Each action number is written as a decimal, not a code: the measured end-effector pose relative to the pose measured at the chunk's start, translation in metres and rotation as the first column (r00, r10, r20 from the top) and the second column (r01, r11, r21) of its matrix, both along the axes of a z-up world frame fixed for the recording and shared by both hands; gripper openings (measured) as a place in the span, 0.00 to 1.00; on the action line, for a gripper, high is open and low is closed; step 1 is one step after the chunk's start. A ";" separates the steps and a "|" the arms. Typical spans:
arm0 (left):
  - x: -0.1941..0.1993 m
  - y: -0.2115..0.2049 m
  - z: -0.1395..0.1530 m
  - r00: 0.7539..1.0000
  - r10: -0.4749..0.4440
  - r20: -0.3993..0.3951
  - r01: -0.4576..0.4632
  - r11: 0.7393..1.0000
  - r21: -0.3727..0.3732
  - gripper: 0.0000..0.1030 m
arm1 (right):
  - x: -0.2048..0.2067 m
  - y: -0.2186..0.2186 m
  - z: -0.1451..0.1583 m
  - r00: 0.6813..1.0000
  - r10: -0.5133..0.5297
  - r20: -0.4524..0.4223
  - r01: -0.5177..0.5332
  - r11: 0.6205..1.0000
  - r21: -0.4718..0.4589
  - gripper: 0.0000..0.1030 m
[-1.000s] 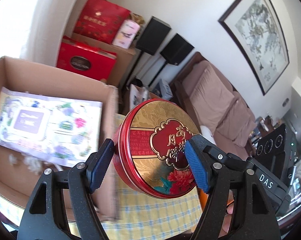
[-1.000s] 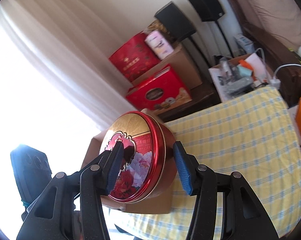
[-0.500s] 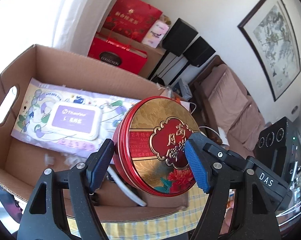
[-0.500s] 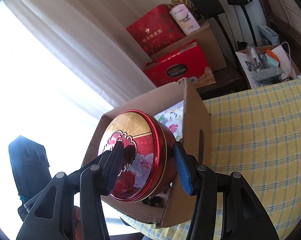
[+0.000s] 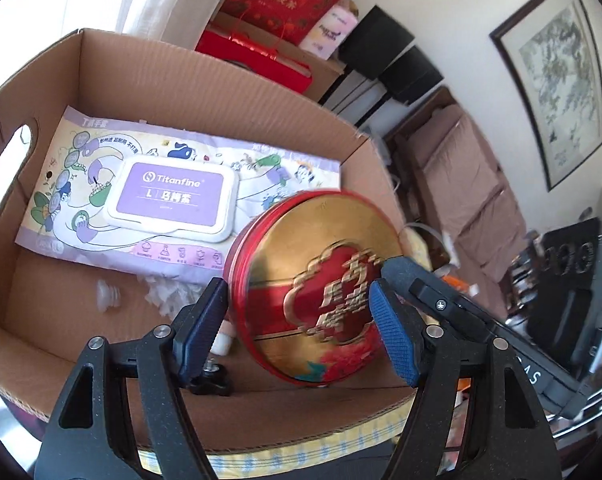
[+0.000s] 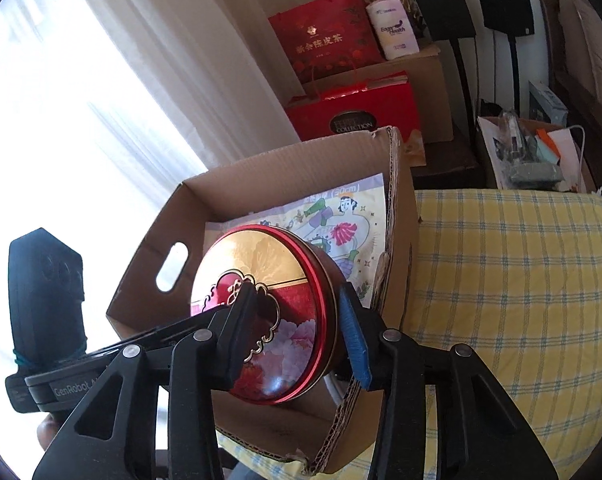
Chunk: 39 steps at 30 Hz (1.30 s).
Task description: Organize objects
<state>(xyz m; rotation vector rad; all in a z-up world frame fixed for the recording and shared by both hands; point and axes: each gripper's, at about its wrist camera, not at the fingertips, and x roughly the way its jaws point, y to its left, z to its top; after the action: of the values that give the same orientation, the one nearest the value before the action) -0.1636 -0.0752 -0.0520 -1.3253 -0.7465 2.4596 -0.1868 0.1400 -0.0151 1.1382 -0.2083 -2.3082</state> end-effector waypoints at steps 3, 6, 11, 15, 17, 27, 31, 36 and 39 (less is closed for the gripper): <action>-0.002 0.004 -0.002 0.999 -0.024 0.026 0.026 0.998 -0.057 0.69 | 0.005 -0.008 0.000 0.999 -0.009 -0.048 0.014 0.995 0.096 0.31; 0.000 0.004 -0.001 1.000 -0.016 0.018 0.017 0.997 -0.074 0.71 | 0.010 -0.008 0.002 0.997 -0.010 -0.075 0.020 0.992 0.128 0.33; 0.012 0.004 0.003 0.999 0.020 -0.030 -0.024 0.990 -0.137 0.78 | 0.018 -0.005 0.009 0.996 0.002 -0.094 0.009 0.994 0.109 0.45; 0.026 0.006 0.012 0.996 0.035 -0.083 -0.050 0.982 -0.180 0.87 | 0.031 0.000 0.018 0.991 0.004 -0.136 0.013 0.992 0.123 0.51; 0.031 0.007 0.017 0.993 0.038 -0.108 -0.060 0.976 -0.207 0.89 | 0.038 0.004 0.022 0.989 0.002 -0.148 0.016 0.993 0.118 0.57; 0.056 0.017 0.035 0.982 0.006 -0.190 -0.066 0.947 -0.314 0.90 | 0.063 0.032 0.027 0.978 -0.060 -0.202 0.093 0.983 0.158 0.73; 0.065 0.024 0.041 0.977 -0.003 -0.213 -0.066 0.946 -0.318 0.91 | 0.070 0.042 0.028 0.973 -0.089 -0.213 0.126 0.977 0.169 0.76; 0.078 0.036 0.049 0.969 -0.025 -0.246 -0.061 0.940 -0.334 0.91 | 0.080 0.055 0.029 0.964 -0.132 -0.229 0.174 0.969 0.177 0.81; 0.085 0.043 0.052 0.965 -0.037 -0.260 -0.057 0.937 -0.345 0.91 | 0.087 0.063 0.029 0.959 -0.157 -0.237 0.204 0.961 0.186 0.83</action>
<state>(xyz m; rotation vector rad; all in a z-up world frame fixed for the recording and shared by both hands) -0.0789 -0.0317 0.0001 -1.0604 -0.2577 2.7951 -0.0997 0.2031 0.0137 0.9832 0.0158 -2.6494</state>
